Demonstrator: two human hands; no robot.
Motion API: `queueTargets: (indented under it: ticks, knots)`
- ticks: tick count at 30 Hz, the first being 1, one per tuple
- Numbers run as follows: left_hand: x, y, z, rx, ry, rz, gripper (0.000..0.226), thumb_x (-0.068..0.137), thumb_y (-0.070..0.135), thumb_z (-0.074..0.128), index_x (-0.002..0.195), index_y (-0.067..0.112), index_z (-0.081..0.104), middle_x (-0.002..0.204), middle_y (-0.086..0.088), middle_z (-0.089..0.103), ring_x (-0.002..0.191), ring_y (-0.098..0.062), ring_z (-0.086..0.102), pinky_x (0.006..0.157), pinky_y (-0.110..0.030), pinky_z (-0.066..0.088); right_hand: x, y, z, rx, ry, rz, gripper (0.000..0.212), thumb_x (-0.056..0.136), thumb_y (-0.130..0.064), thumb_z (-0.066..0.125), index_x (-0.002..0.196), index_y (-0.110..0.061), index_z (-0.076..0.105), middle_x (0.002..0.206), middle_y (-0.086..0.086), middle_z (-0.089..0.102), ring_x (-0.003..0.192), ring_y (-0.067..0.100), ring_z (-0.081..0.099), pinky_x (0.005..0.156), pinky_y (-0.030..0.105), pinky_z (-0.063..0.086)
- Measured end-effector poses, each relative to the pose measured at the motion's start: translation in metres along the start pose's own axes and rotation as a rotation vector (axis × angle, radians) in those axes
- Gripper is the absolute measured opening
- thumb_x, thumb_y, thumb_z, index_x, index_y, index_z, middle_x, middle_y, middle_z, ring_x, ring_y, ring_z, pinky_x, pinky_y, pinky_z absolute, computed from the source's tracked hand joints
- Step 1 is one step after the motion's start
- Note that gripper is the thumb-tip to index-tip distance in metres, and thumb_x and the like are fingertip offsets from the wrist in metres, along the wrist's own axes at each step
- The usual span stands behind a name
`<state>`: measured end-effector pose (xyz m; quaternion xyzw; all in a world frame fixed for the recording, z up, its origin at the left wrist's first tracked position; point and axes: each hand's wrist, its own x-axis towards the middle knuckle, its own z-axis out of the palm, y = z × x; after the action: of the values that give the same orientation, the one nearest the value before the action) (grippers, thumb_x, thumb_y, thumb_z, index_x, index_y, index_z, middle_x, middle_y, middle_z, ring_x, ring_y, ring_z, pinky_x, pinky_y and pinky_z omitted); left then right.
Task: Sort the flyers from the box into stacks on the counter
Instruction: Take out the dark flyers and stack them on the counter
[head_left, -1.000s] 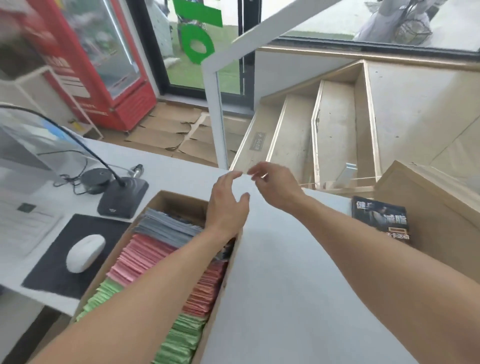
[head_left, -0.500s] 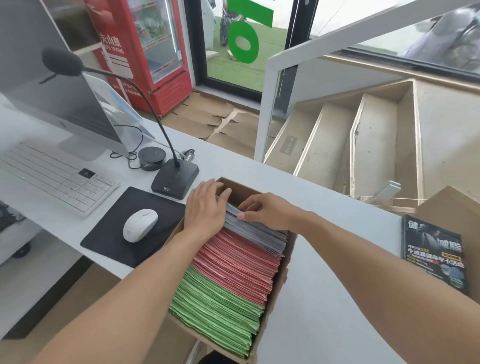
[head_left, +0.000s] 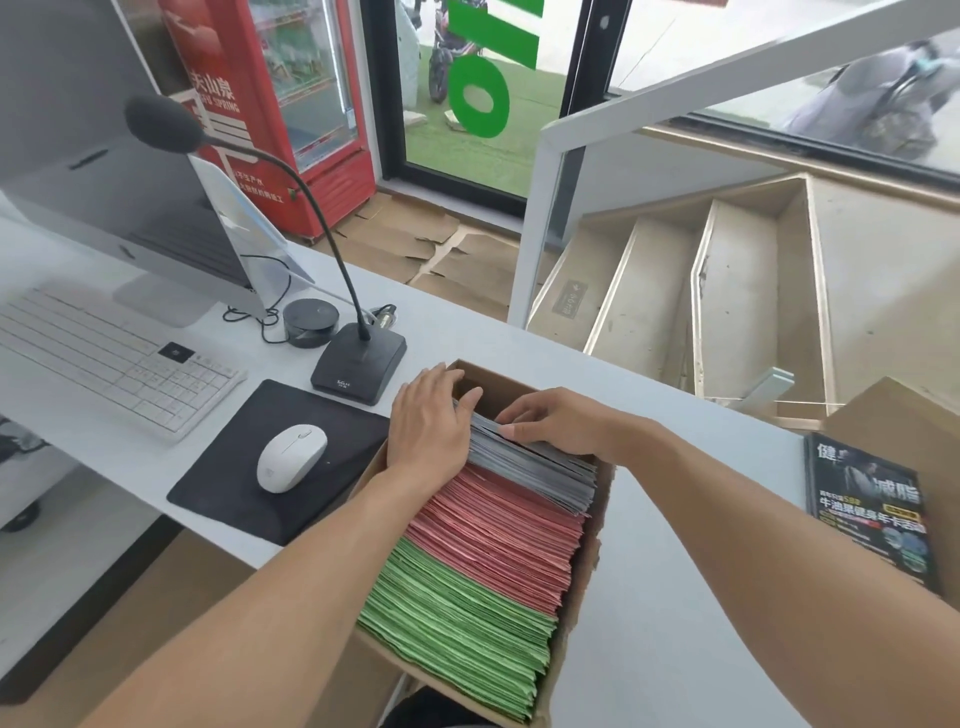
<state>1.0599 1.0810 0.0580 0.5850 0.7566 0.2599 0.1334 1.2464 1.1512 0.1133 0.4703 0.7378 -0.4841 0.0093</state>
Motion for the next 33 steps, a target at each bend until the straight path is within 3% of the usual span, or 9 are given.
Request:
queueTargets:
  ticks: [5, 12, 17, 19, 23, 25, 28, 33]
  knots:
    - [-0.001, 0.000, -0.001, 0.009, -0.010, 0.001, 0.063, 0.101, 0.064, 0.030, 0.146, 0.023, 0.044, 0.158, 0.001, 0.039, 0.148, -0.018, 0.029, 0.124, -0.045, 0.020, 0.001, -0.003, -0.008, 0.024, -0.041, 0.025, 0.026, 0.091, -0.051, 0.070, 0.111, -0.034, 0.075, 0.105, -0.007, 0.075, 0.101, 0.017, 0.068, 0.094, 0.037, 0.056]
    - [0.000, -0.001, 0.000, 0.008, 0.001, 0.014, 0.067, 0.100, 0.068, 0.027, 0.145, 0.023, 0.045, 0.158, 0.002, 0.039, 0.149, -0.017, 0.029, 0.124, -0.044, 0.021, 0.008, -0.002, -0.013, 0.087, -0.079, 0.097, 0.027, 0.081, -0.051, 0.079, 0.103, -0.036, 0.079, 0.112, -0.004, 0.074, 0.108, 0.020, 0.067, 0.097, 0.036, 0.057]
    - [-0.001, -0.002, 0.001, 0.000, 0.004, 0.013, 0.071, 0.098, 0.072, 0.024, 0.146, 0.023, 0.044, 0.158, 0.002, 0.039, 0.149, -0.018, 0.028, 0.124, -0.045, 0.021, 0.005, -0.005, -0.014, 0.026, -0.044, 0.092, 0.024, 0.087, -0.051, 0.073, 0.105, -0.036, 0.079, 0.109, -0.007, 0.075, 0.108, 0.020, 0.066, 0.097, 0.038, 0.055]
    - [-0.002, -0.002, -0.001, -0.015, 0.007, 0.013, 0.077, 0.097, 0.073, 0.023, 0.153, 0.022, 0.034, 0.159, 0.000, 0.038, 0.150, -0.019, 0.027, 0.124, -0.046, 0.022, 0.005, -0.011, -0.015, -0.129, 0.034, 0.062, 0.022, 0.097, -0.044, 0.063, 0.109, -0.031, 0.077, 0.106, -0.010, 0.074, 0.104, 0.016, 0.064, 0.094, 0.034, 0.049]
    - [-0.004, 0.000, -0.003, -0.062, 0.013, -0.014, 0.092, 0.094, 0.078, 0.028, 0.160, 0.028, -0.011, 0.163, -0.005, 0.031, 0.151, -0.023, 0.027, 0.124, -0.047, 0.022, 0.006, -0.015, -0.001, -0.443, 0.184, 0.026, 0.018, 0.104, -0.025, 0.046, 0.109, -0.022, 0.062, 0.091, -0.001, 0.070, 0.084, 0.023, 0.065, 0.076, 0.035, 0.051]
    - [-0.004, 0.001, -0.003, -0.025, -0.002, -0.011, 0.089, 0.095, 0.076, 0.025, 0.161, 0.025, -0.006, 0.164, -0.005, 0.029, 0.152, -0.023, 0.023, 0.125, -0.046, 0.020, 0.005, -0.005, 0.012, -0.530, 0.217, 0.035, 0.013, 0.098, -0.022, 0.051, 0.111, -0.022, 0.056, 0.100, 0.002, 0.069, 0.087, 0.027, 0.063, 0.076, 0.039, 0.055]
    - [-0.005, 0.003, -0.003, -0.013, -0.006, -0.010, 0.079, 0.100, 0.069, 0.024, 0.162, 0.022, 0.010, 0.165, -0.004, 0.027, 0.154, -0.021, 0.018, 0.126, -0.042, 0.015, 0.004, 0.007, 0.023, -0.470, 0.270, 0.047, 0.022, 0.096, -0.025, 0.056, 0.118, -0.027, 0.051, 0.108, 0.003, 0.070, 0.092, 0.028, 0.064, 0.078, 0.045, 0.058]
    - [-0.008, 0.002, -0.006, -0.099, 0.005, -0.034, 0.074, 0.100, 0.068, 0.026, 0.160, 0.025, 0.017, 0.165, -0.002, 0.027, 0.154, -0.020, 0.017, 0.125, -0.043, 0.017, -0.014, 0.001, 0.015, -0.506, 0.452, -0.050, 0.018, 0.101, -0.024, 0.053, 0.117, -0.033, 0.051, 0.115, -0.004, 0.074, 0.094, 0.028, 0.067, 0.079, 0.043, 0.059]
